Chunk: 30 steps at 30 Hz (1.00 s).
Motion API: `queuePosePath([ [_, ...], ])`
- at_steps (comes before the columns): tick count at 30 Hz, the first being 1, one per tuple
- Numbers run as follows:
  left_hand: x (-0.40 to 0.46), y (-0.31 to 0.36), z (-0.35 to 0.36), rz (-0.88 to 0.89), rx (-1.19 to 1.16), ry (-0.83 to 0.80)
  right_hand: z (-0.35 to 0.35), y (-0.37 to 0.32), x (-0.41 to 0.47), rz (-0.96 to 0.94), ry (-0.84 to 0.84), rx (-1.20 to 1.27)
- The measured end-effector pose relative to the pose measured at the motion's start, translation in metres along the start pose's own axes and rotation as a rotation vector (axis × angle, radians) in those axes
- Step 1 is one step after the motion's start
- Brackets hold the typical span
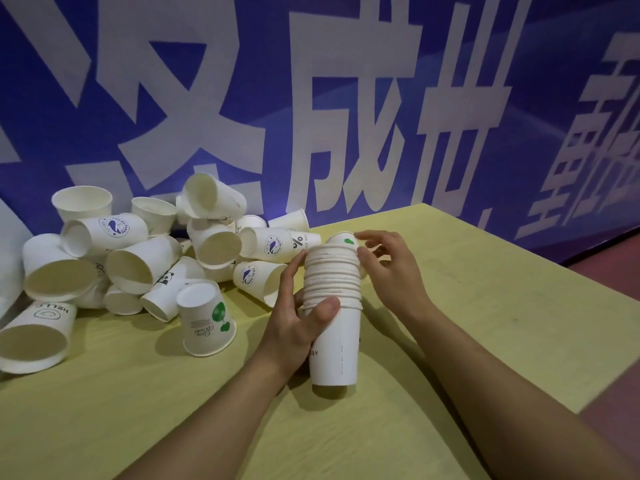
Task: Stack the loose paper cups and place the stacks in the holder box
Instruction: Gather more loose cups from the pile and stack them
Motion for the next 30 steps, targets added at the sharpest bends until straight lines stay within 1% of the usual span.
queuePosePath([
  [1, 0.000, 0.000, 0.000, 0.001, -0.001, 0.004, 0.005, 0.005, -0.001, 0.009, -0.064, -0.081],
  [4, -0.001, 0.000, 0.000, -0.006, -0.023, 0.002, 0.016, 0.023, -0.004, 0.029, -0.332, -0.356],
  [5, 0.000, -0.001, 0.000, -0.009, -0.029, -0.001, 0.018, 0.028, -0.004, 0.023, -0.391, -0.422],
  [6, 0.000, -0.001, 0.000, -0.012, -0.036, -0.002, 0.019, 0.033, -0.003, 0.033, -0.406, -0.446],
  [7, 0.000, -0.001, 0.000, -0.016, -0.041, -0.003, 0.019, 0.037, -0.001, 0.062, -0.386, -0.430],
  [9, 0.000, -0.002, -0.001, -0.028, -0.046, -0.003, 0.018, 0.041, 0.002, 0.126, -0.292, -0.360],
  [13, 0.000, -0.001, -0.001, -0.027, -0.041, -0.002, 0.010, 0.046, 0.005, 0.189, -0.145, -0.331],
  [16, 0.000, -0.002, -0.001, -0.016, -0.027, -0.014, 0.002, 0.045, 0.003, 0.229, -0.054, -0.252],
  [18, -0.001, -0.002, 0.000, -0.019, -0.019, -0.032, 0.001, 0.045, 0.002, 0.269, 0.019, -0.129],
  [21, -0.001, -0.001, 0.003, -0.018, -0.002, -0.083, 0.000, 0.040, -0.001, 0.369, 0.159, 0.207],
  [23, -0.002, -0.001, 0.006, -0.038, -0.010, -0.114, 0.000, 0.032, 0.002, 0.346, 0.180, 0.365],
  [26, -0.002, 0.000, 0.007, -0.059, 0.001, -0.139, 0.008, 0.020, 0.003, 0.324, 0.125, 0.582],
  [27, -0.002, 0.001, 0.008, -0.058, 0.006, -0.145, 0.011, 0.016, 0.002, 0.305, 0.099, 0.602],
  [30, -0.001, 0.001, 0.009, -0.062, 0.019, -0.170, 0.016, 0.010, 0.001, 0.179, 0.020, 0.488],
])
Point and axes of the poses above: each hand's wrist, its own x-axis towards the middle knuckle, its own z-axis out of the palm, y = z × x, the point moved 5 cm from there along x, towards the middle knuckle, and after that the axes turned 15 degrees about -z, right-handed, at the moved point
